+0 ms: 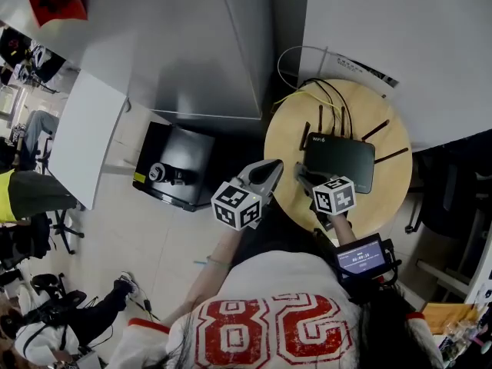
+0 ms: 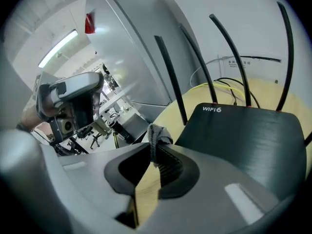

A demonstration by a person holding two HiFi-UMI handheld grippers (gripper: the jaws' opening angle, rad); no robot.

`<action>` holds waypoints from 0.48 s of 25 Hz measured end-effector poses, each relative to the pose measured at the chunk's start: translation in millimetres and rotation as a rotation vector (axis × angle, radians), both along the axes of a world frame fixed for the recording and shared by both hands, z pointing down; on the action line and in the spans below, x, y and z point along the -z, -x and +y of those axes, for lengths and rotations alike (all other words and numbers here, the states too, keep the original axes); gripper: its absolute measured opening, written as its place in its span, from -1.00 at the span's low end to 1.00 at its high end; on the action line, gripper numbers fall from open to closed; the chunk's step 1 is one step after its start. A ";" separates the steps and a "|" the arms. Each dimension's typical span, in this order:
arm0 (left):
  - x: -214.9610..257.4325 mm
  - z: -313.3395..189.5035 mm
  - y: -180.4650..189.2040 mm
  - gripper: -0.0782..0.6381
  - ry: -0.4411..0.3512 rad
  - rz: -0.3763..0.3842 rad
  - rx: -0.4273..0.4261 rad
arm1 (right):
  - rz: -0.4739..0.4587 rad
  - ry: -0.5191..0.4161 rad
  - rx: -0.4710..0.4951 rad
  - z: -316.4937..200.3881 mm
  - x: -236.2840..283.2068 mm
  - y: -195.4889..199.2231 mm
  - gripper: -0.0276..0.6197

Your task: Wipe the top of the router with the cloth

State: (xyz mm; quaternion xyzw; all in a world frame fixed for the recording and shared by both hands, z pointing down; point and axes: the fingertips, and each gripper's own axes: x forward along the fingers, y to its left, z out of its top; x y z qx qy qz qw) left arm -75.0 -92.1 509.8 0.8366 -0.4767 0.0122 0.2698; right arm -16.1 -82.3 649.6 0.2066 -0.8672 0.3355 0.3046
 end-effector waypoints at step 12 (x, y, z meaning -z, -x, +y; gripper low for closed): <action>2.0 0.6 -9.8 -0.78 -0.008 -0.072 -0.096 | 0.155 -0.029 -0.049 -51.9 -1.9 -2.2 -0.80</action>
